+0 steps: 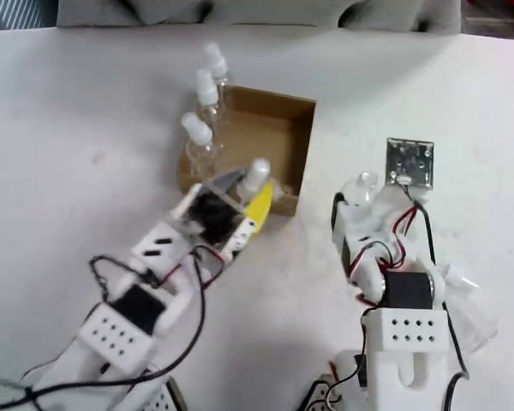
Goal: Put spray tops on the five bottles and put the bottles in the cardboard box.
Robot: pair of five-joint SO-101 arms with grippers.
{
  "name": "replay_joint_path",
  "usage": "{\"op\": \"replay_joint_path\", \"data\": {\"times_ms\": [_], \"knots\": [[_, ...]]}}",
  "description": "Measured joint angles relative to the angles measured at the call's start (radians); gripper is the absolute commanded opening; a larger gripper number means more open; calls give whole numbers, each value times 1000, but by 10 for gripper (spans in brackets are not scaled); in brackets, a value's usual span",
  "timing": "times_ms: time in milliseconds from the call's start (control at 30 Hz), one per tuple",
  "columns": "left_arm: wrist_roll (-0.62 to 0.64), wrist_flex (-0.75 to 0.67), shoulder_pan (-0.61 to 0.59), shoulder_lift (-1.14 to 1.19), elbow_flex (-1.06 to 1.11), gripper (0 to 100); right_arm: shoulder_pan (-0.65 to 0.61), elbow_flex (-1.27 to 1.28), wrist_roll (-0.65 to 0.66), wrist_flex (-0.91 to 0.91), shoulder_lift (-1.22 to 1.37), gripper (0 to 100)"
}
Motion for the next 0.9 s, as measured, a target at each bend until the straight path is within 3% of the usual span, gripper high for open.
{"op": "replay_joint_path", "data": {"times_ms": [100,267,467,600,900], "knots": [[20,0,-44,-78,-28,24,-6,0,54,18,0,40],[189,0,-133,-86,-190,24,-78,0,137,64,-40,40],[388,2,-176,112,-497,24,-157,63,209,100,-242,40],[427,2,-175,259,-664,24,-221,157,232,100,-413,42],[430,3,17,290,-749,24,-311,181,235,64,-439,41]]}}
